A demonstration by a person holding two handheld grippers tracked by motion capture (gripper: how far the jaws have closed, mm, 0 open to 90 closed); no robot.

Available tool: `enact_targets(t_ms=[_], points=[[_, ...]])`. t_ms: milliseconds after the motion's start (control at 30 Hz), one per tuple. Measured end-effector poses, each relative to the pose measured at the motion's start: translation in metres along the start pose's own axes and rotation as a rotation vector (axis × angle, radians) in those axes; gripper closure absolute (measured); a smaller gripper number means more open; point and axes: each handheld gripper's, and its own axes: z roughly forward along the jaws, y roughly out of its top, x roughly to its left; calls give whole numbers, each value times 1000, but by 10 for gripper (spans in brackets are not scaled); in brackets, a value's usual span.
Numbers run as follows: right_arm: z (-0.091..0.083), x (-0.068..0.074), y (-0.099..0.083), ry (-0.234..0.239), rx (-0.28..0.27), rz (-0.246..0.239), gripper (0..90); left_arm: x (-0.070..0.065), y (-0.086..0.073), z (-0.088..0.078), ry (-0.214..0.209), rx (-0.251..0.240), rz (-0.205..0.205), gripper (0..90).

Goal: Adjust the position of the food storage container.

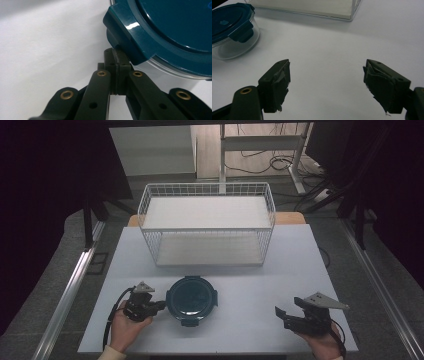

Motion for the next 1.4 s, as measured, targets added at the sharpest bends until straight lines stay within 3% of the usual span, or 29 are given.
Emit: enact_targets(t_ms=[400,567,700,833,933,1033,1100,1133,1167,1400], points=[[1,0,-1,0,3,0,213,-26,13,13,-40,17,56,900],[1,0,-1,0,4,0,213,-29,15,16,-47,15,79,900],[1,0,-1,2,2,-1,213,-24,12,17,-71,-11,74,900],[1,0,-1,3,-2,-10,213,-21,9,3,-10,-74,87,900],[2,1,-2,4,-4,-12,214,-16,4,-9,-6,-142,74,888],[2,1,-2,6,-4,-17,214,-10,0,-24,-24,-195,34,752],[2,3,-2,11,-7,-22,214,-8,-1,-29,-46,-206,11,563],[2,3,-2,11,-7,-22,214,-7,-1,-32,-56,-214,-1,563],[2,3,-2,12,-7,-26,214,-5,-1,-36,-69,-227,-19,483],[3,3,-3,15,-3,-30,214,-6,1,-44,-79,-234,-50,344]])
